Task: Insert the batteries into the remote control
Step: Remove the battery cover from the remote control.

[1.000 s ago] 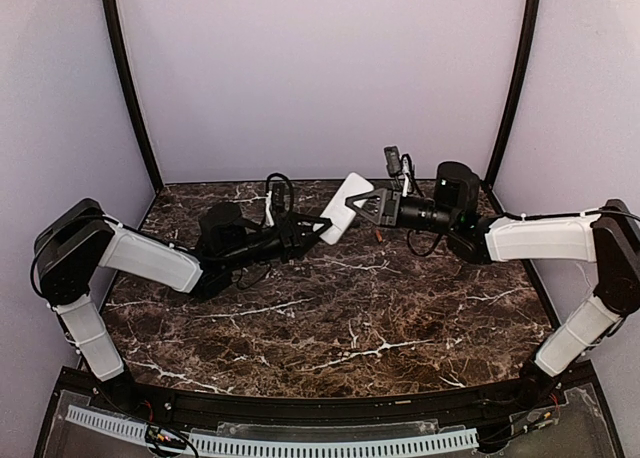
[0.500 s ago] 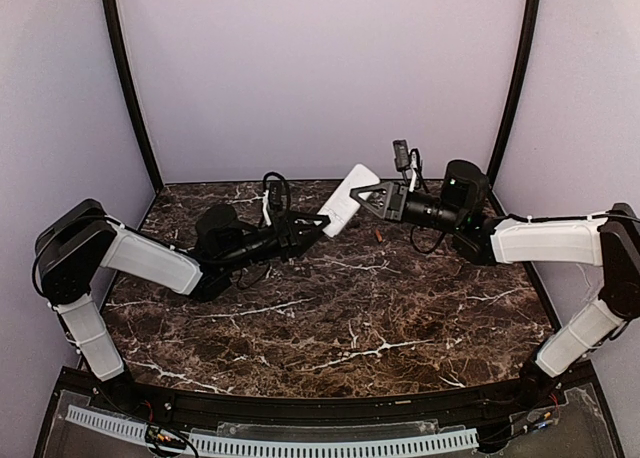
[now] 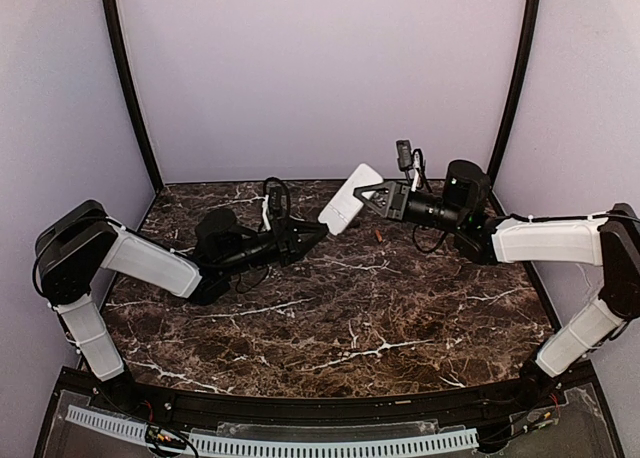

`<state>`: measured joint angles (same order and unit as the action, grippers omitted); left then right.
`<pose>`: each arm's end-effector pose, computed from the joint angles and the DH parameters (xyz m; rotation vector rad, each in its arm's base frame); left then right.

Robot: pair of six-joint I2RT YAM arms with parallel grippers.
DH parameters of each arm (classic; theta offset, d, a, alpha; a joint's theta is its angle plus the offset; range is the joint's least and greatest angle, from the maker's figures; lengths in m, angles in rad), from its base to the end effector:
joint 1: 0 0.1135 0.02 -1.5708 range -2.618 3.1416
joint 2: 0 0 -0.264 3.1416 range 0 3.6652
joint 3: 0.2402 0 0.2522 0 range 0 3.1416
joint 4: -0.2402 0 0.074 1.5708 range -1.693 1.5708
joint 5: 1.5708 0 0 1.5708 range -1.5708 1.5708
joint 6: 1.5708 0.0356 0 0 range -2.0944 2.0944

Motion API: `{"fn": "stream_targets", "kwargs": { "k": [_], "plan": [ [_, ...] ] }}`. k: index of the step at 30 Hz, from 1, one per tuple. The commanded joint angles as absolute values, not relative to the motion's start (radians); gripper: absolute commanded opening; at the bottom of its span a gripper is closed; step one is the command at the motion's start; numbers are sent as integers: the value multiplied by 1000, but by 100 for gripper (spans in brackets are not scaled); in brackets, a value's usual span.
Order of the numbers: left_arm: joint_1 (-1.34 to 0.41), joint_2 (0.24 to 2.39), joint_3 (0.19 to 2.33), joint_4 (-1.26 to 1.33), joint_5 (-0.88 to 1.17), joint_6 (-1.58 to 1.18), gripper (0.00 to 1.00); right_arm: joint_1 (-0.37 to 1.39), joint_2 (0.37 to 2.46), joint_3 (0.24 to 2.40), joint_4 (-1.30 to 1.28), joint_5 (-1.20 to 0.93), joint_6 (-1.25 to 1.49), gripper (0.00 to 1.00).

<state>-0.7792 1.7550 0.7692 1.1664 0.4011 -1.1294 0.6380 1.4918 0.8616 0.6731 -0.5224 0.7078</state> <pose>0.2454 -0.2619 0.2211 0.1080 1.6853 -1.7981 0.2603 0.2151 0.2853 -0.4060 1.6795 1.4307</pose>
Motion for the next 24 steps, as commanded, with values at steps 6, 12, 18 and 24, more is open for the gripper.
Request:
{"fn": "stream_targets", "kwargs": {
  "k": [6, 12, 18, 24],
  "plan": [
    [-777, 1729, 752, 1194, 410, -1102, 21, 628, 1461, 865, 716, -546, 715, 0],
    [-778, 1740, 752, 1192, 398, -1107, 49, 629, 1460, 865, 730, -564, 734, 0],
    [-777, 1758, 785, 1194, 406, -1112, 51, 630, 1487, 867, 769, -593, 775, 0],
    [-776, 1764, 812, 1154, 405, -1104, 42, 632, 1496, 867, 783, -595, 782, 0]
  ]
}}
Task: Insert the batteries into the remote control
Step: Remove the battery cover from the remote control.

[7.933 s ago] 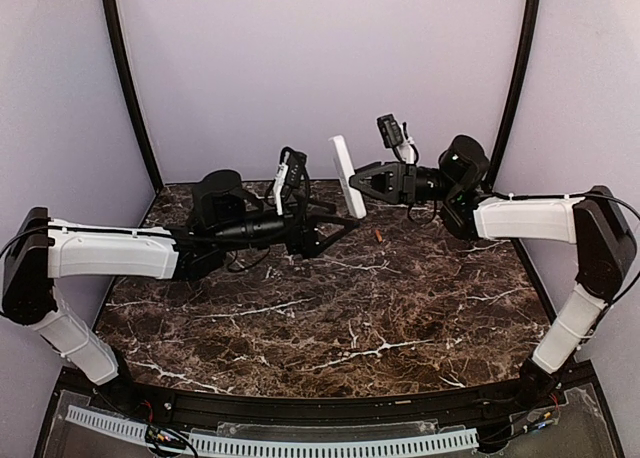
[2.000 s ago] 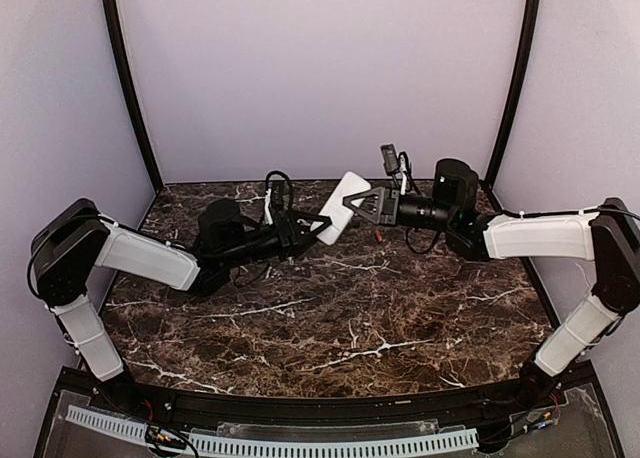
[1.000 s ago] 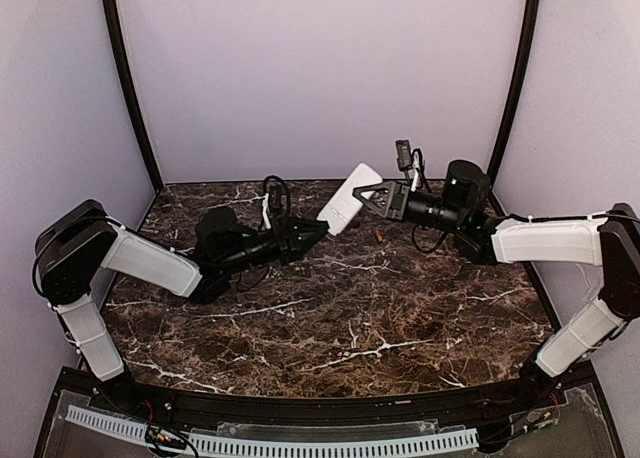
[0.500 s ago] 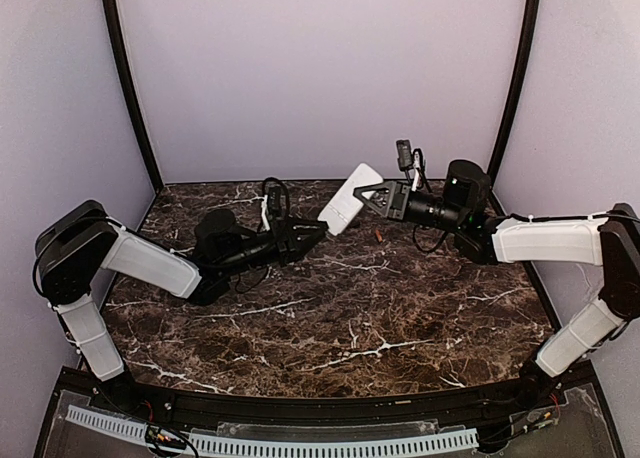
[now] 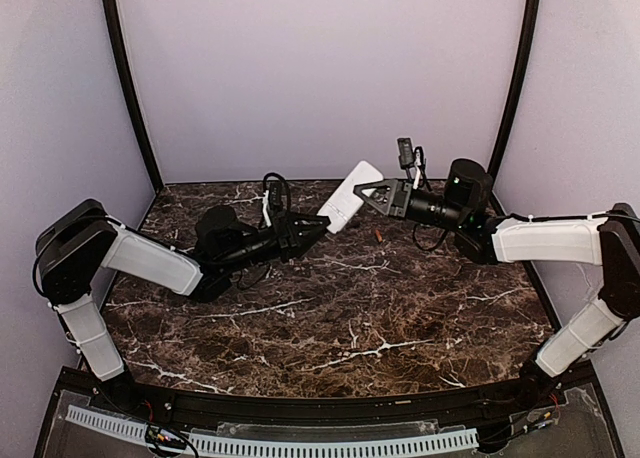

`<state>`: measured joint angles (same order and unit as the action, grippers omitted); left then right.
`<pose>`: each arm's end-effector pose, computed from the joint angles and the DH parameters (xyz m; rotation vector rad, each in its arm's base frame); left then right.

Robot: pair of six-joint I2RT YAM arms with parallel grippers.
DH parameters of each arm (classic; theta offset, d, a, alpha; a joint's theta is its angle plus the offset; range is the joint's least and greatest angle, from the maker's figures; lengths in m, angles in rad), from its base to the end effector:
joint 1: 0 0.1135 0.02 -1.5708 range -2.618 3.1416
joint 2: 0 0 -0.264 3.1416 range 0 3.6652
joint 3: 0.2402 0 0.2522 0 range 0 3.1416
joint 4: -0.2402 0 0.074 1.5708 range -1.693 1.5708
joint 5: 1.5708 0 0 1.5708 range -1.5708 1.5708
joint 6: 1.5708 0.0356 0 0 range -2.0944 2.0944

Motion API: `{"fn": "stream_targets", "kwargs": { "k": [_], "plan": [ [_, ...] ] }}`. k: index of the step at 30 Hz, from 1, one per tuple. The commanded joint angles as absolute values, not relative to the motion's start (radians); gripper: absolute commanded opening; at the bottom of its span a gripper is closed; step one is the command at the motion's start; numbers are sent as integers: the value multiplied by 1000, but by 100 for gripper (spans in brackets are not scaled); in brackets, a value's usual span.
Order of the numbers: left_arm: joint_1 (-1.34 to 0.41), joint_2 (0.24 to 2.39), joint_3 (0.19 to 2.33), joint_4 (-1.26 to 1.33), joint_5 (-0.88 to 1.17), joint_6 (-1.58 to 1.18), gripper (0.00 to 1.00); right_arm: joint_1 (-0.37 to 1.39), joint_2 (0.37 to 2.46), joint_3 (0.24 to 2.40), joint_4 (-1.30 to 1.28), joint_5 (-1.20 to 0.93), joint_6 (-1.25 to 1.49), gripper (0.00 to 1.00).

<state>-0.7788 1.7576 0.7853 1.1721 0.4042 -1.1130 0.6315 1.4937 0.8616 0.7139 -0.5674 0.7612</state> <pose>0.2473 -0.2637 0.2255 0.1303 1.6585 -1.7938 0.2602 0.2140 0.2889 -0.4092 1.6605 1.4998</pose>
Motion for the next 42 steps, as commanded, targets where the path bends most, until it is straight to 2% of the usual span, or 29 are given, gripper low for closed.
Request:
{"fn": "stream_targets", "kwargs": {
  "k": [1, 6, 14, 27, 42],
  "plan": [
    [-777, 1764, 810, 1154, 402, -1105, 38, 632, 1497, 867, 781, -594, 781, 0],
    [-778, 1766, 808, 1160, 405, -1104, 37, 632, 1505, 868, 780, -598, 779, 0],
    [-778, 1759, 798, 1164, 409, -1105, 20, 629, 1493, 874, 763, -590, 764, 0],
    [-778, 1758, 779, 1227, 431, -1117, 2, 607, 1470, 871, 742, -580, 757, 0],
    [-778, 1756, 772, 1444, 505, -1153, 0, 592, 1542, 865, 696, -549, 743, 0]
  ]
}}
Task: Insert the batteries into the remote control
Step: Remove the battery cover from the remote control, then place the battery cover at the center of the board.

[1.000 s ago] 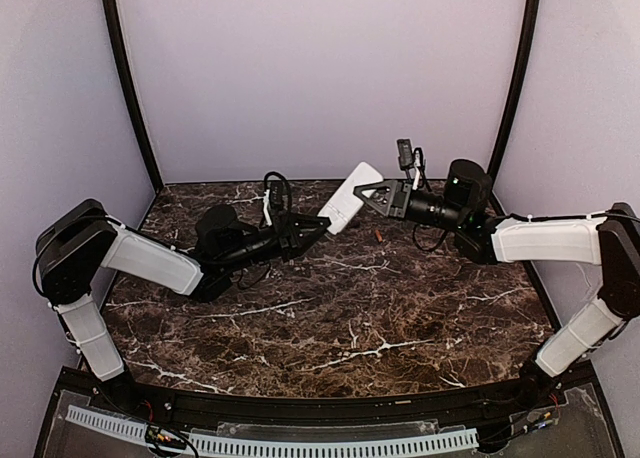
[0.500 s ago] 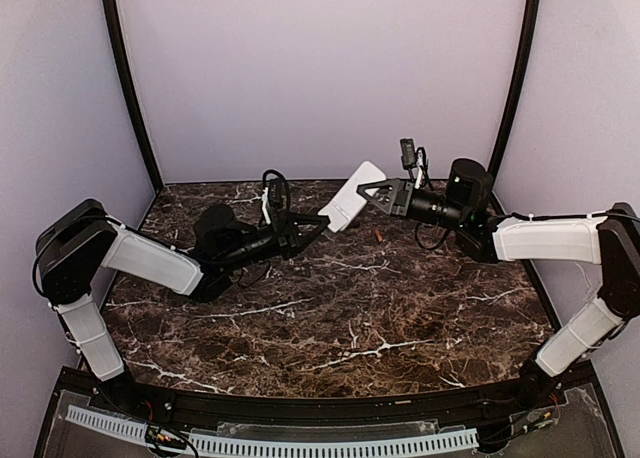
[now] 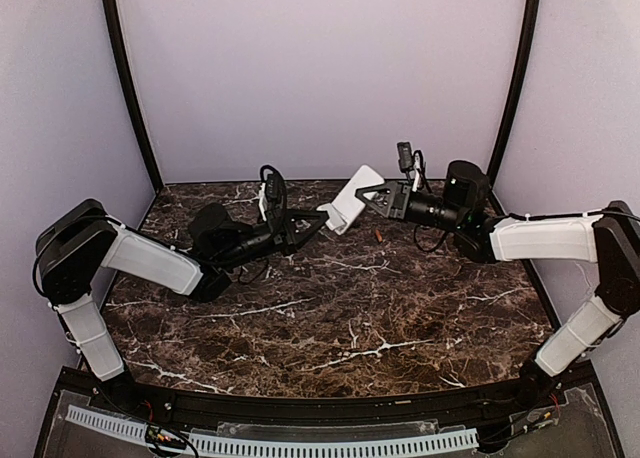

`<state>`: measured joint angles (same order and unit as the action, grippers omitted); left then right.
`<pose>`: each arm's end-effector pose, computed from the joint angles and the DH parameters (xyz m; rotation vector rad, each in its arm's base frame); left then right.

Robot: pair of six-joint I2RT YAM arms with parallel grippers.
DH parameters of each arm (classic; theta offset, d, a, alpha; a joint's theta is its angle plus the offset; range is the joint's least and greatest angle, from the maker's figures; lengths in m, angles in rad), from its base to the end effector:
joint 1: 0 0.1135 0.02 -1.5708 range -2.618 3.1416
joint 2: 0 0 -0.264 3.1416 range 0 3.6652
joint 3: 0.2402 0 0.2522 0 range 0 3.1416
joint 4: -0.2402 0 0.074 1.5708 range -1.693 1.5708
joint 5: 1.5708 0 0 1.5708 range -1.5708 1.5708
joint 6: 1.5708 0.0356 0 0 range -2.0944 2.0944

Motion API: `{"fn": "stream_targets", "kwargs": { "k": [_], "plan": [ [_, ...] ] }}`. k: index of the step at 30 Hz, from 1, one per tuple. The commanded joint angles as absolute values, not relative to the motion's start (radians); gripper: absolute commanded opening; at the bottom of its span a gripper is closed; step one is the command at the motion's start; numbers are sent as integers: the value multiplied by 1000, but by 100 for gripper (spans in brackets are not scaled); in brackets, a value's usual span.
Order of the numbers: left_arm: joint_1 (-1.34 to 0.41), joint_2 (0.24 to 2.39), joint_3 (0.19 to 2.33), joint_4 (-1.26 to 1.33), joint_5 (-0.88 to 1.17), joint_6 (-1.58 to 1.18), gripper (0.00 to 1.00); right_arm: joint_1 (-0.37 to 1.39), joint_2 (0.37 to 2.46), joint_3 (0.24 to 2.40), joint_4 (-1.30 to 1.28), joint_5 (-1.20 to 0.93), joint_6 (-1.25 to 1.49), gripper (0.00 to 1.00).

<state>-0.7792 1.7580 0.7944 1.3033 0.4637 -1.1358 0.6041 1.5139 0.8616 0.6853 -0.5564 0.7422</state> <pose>0.2435 -0.2629 0.2412 0.2202 1.5196 -1.8820 0.2693 0.2087 0.2795 -0.3777 1.7050 1.4533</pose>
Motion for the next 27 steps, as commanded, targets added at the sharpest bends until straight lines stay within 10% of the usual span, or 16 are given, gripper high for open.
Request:
{"fn": "stream_targets", "kwargs": {
  "k": [1, 9, 18, 27],
  "plan": [
    [-778, 1755, 768, 1456, 516, -1156, 0, 589, 1545, 868, 693, -548, 744, 0],
    [-775, 1652, 680, 1245, 547, -1065, 0, 534, 1506, 848, 634, -557, 709, 0],
    [-767, 1391, 762, 200, 304, -540, 0, 495, 1429, 805, 573, -626, 672, 0],
    [-707, 1517, 540, 752, 667, -831, 0, 474, 1350, 749, 511, -625, 646, 0]
  ]
}}
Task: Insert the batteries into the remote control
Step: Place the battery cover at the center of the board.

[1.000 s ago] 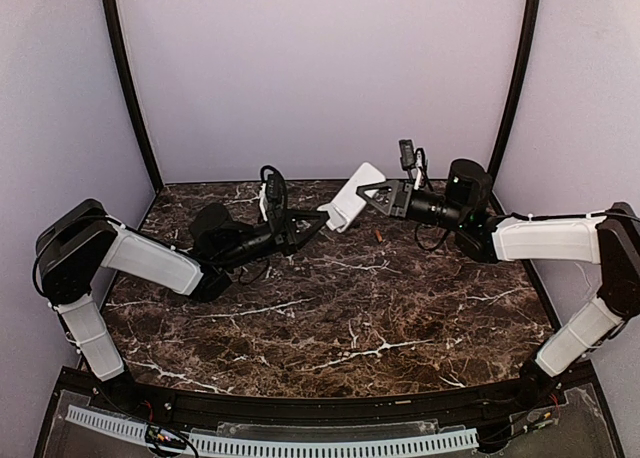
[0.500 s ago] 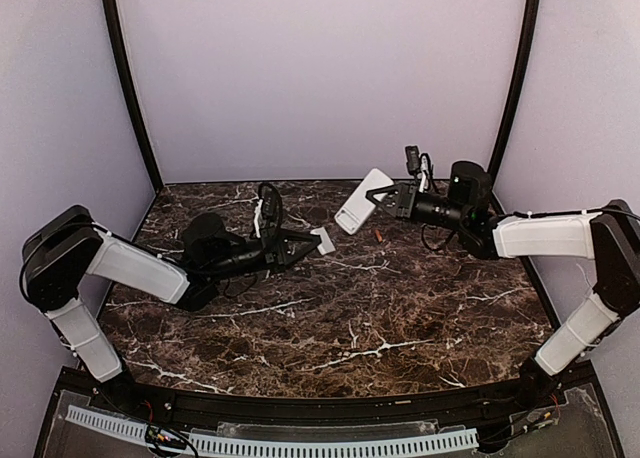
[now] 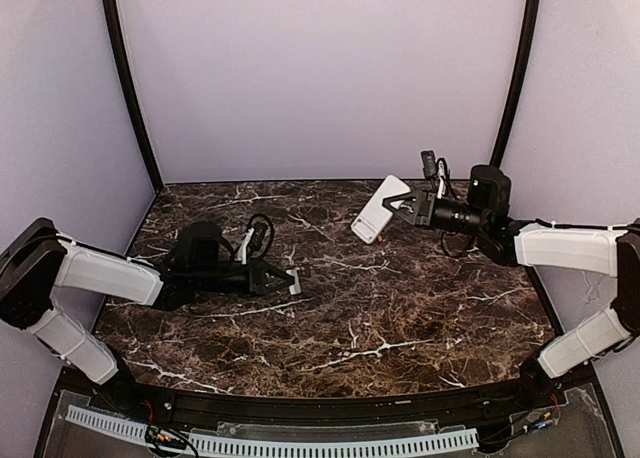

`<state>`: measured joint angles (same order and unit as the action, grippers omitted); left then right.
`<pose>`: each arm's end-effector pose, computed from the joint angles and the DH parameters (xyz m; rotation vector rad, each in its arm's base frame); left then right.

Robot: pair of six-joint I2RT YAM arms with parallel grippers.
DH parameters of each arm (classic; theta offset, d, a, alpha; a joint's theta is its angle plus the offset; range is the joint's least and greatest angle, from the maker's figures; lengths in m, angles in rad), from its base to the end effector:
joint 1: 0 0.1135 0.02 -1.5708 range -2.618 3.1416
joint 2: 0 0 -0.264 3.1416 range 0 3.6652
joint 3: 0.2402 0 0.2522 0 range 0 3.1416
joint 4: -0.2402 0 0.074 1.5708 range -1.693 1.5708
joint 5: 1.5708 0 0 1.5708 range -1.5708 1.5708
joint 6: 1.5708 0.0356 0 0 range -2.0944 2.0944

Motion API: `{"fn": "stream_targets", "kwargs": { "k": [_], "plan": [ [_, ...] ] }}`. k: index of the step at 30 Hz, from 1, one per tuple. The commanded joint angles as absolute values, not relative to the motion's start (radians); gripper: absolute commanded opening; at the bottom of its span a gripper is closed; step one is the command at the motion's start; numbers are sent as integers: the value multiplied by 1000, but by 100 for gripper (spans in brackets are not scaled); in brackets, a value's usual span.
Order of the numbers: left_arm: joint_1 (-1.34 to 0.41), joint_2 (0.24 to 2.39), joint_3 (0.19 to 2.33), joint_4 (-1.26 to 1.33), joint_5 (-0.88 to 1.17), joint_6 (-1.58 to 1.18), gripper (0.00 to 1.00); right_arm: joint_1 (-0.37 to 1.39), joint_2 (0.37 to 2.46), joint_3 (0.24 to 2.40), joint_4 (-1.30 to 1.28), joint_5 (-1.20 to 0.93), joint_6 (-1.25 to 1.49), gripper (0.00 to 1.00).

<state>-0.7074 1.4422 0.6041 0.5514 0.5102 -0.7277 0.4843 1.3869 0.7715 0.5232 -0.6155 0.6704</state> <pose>0.2132 -0.2052 0.2036 0.3795 2.0573 -1.4130 0.2639 0.1621 0.2711 -0.3460 1.8085 1.3511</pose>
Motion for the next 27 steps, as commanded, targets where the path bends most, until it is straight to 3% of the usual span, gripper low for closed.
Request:
{"fn": "stream_targets", "kwargs": {
  "k": [1, 9, 17, 27],
  "plan": [
    [-707, 1548, 535, 800, 673, -853, 0, 474, 1348, 749, 508, -627, 644, 0],
    [-706, 1714, 515, 1038, 742, -965, 1, 472, 1358, 748, 505, -636, 646, 0],
    [-683, 1823, 506, 1118, 764, -1024, 1, 472, 1349, 754, 484, -633, 638, 0],
    [-659, 1861, 517, 927, 717, -980, 8, 472, 1345, 753, 469, -625, 634, 0]
  ]
}}
